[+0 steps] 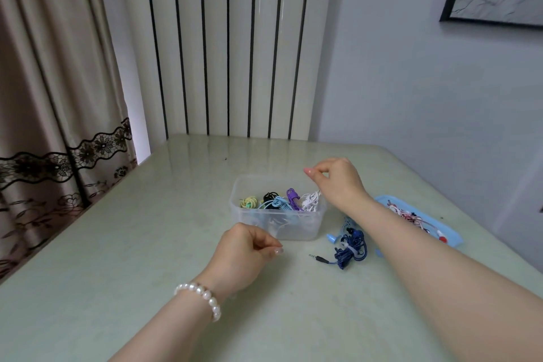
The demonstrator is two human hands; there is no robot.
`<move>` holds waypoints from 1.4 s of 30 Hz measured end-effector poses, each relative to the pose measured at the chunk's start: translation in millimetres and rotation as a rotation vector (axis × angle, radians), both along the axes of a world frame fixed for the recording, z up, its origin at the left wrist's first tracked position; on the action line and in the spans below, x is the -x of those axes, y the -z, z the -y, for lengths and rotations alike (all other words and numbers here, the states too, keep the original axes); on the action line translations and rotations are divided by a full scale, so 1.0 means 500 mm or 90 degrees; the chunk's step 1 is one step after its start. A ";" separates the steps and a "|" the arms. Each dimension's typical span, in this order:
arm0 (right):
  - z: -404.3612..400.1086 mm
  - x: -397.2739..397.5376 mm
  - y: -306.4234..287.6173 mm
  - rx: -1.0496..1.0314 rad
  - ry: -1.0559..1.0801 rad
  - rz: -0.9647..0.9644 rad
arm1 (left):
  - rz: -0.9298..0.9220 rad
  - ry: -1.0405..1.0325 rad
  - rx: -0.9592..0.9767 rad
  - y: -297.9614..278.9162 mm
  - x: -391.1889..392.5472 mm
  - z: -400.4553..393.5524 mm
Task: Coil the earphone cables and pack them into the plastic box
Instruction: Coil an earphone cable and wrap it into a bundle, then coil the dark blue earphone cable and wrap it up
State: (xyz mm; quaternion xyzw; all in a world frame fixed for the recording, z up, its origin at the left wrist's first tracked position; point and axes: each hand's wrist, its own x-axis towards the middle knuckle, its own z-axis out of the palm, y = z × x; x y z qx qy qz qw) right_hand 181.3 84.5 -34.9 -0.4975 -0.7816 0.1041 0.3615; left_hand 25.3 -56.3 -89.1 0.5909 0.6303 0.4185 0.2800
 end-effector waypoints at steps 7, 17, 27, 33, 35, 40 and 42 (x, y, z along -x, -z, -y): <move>0.016 -0.044 -0.008 -0.007 -0.043 0.062 | -0.013 0.003 0.012 0.002 -0.003 0.002; 0.035 -0.007 0.019 0.121 -0.072 0.417 | -0.024 0.004 0.021 0.002 -0.006 0.009; 0.100 -0.101 -0.063 0.237 -0.128 0.161 | -0.035 -0.002 0.033 0.003 -0.009 0.006; 0.144 -0.129 0.030 0.239 -0.162 0.393 | -0.039 -0.017 0.031 -0.002 -0.003 0.004; 0.150 -0.124 0.052 0.166 -0.158 0.379 | -0.020 -0.031 0.037 -0.009 0.003 0.005; 0.136 -0.124 0.074 0.013 -0.137 0.263 | 0.074 -0.073 0.062 -0.025 0.025 0.009; 0.138 -0.128 0.070 -0.043 -0.093 0.103 | 0.078 -0.077 0.051 -0.031 0.028 0.011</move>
